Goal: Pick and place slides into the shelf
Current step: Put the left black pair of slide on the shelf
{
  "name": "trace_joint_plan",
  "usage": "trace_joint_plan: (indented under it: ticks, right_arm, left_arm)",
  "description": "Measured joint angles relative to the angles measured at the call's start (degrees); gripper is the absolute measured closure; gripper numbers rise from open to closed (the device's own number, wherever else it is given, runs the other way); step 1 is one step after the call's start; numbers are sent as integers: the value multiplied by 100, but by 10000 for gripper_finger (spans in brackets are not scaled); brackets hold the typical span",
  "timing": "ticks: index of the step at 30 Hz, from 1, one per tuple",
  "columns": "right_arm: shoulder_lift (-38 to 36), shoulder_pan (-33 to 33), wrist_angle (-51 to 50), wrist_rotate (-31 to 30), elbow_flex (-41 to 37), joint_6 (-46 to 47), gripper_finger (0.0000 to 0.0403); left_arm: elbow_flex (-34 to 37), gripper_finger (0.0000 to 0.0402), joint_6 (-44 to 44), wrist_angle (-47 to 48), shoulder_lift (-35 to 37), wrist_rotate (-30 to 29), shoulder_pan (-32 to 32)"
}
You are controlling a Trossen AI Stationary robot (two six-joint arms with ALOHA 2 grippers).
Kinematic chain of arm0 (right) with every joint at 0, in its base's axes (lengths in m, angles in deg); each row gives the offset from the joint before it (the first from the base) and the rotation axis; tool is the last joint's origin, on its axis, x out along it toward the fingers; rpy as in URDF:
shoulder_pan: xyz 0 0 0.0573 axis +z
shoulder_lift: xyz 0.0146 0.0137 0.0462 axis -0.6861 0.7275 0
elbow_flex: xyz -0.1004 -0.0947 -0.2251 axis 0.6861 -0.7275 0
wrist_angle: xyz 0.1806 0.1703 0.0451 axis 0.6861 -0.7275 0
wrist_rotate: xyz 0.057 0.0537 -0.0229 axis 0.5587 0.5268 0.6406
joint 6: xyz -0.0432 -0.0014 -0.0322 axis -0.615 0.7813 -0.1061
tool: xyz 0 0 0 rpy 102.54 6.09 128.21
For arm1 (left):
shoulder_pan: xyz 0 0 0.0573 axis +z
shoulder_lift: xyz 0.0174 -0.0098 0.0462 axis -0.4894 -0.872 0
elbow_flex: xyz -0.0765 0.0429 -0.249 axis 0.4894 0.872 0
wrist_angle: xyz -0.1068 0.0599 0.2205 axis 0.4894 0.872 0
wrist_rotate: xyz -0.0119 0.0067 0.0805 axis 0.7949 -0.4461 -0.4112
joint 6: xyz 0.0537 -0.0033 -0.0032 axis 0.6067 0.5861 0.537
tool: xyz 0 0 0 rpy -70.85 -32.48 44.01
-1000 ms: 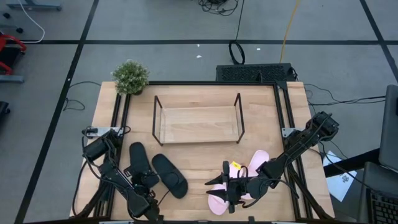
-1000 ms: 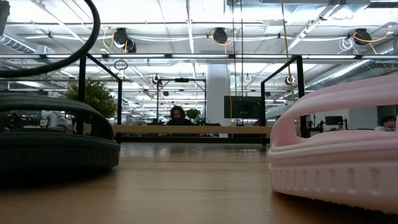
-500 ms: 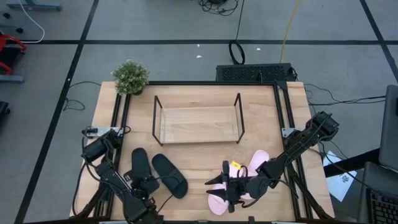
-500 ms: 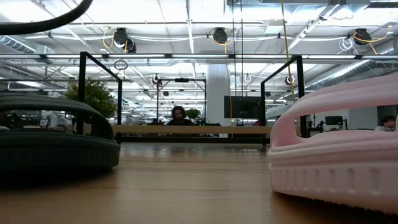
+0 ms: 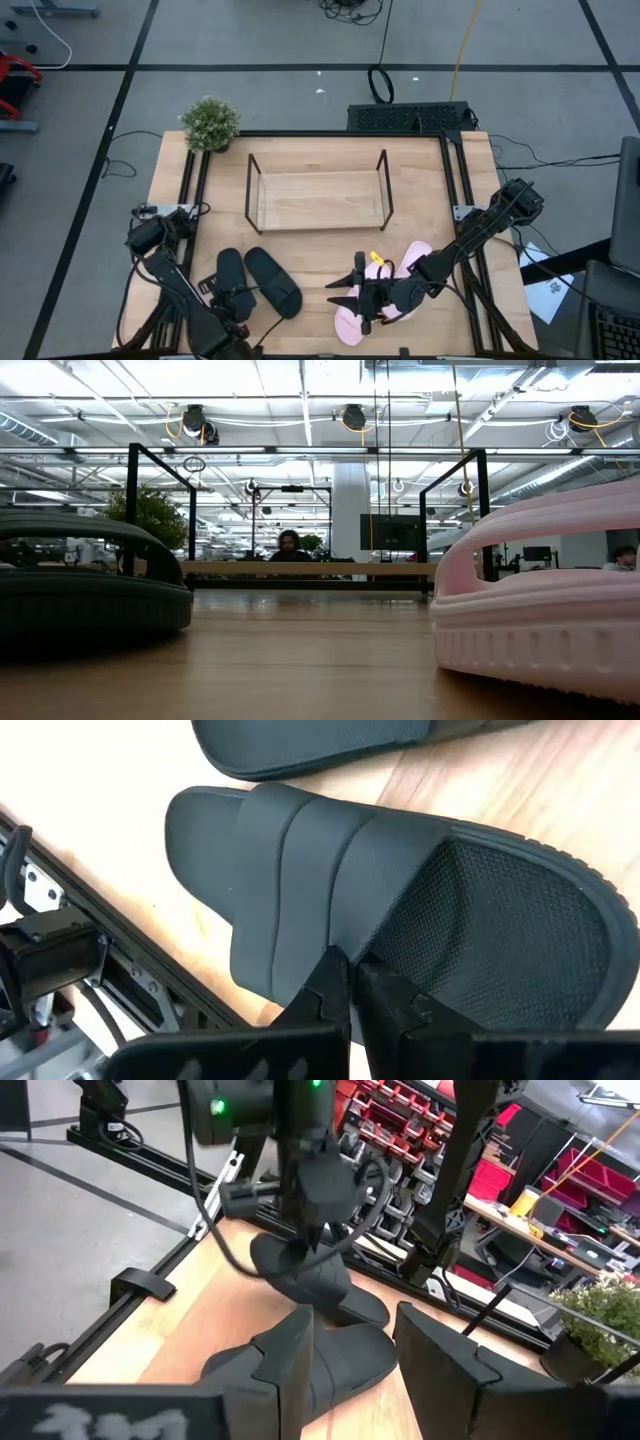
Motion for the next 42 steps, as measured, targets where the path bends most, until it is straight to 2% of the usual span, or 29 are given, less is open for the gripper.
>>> trace_joint_plan:
  ticks: [8,14,28,33,42]
  right_arm:
    - [0,-17,6,1,0,-120,268]
    - [0,-196,234,0,0,-364,268]
    - [0,-574,265,21,2,-312,268]
    - [0,-555,264,26,2,-306,268]
    - [0,-521,268,24,2,-304,268]
  left_arm:
    - [-37,402,-114,7,315,-4,-3]
    - [-349,402,128,0,323,-210,22]
    - [-352,402,185,11,384,-388,-26]
    - [-68,401,232,-55,391,-596,-15]
    - [485,401,305,29,760,-330,-74]
